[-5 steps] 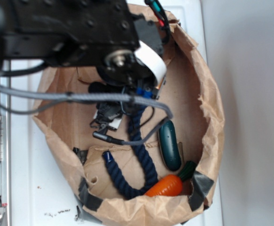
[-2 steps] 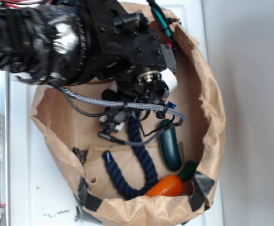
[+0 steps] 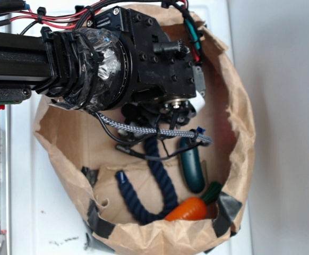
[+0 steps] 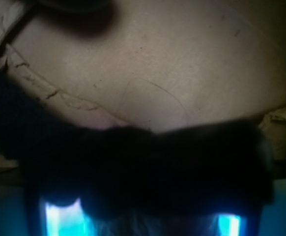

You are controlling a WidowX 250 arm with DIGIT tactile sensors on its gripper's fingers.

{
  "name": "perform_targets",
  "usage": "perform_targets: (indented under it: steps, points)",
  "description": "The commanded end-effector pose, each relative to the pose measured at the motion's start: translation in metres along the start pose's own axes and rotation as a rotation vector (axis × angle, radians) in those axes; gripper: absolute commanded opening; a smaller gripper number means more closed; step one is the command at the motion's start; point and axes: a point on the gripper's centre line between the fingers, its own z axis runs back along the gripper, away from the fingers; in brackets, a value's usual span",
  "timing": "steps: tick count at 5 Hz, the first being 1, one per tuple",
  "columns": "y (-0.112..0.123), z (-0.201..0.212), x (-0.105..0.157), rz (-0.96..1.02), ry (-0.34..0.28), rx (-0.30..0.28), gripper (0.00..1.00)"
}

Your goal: Grab the white paper.

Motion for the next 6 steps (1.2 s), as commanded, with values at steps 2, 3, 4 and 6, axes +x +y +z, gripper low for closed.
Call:
perform_targets:
  steps: [2, 3, 4, 6]
  points:
    - [0.003, 0.038, 0.017, 0.053, -0.125, 0.029, 0.00]
    - [0.025, 0.086, 0.017, 0.117, -0.177, 0.001, 0.00]
    - [0.030, 0.118, 0.014, 0.172, -0.195, -0.013, 0.00]
    - [0.021, 0.161, 0.014, 0.221, -0.228, -0.053, 0.00]
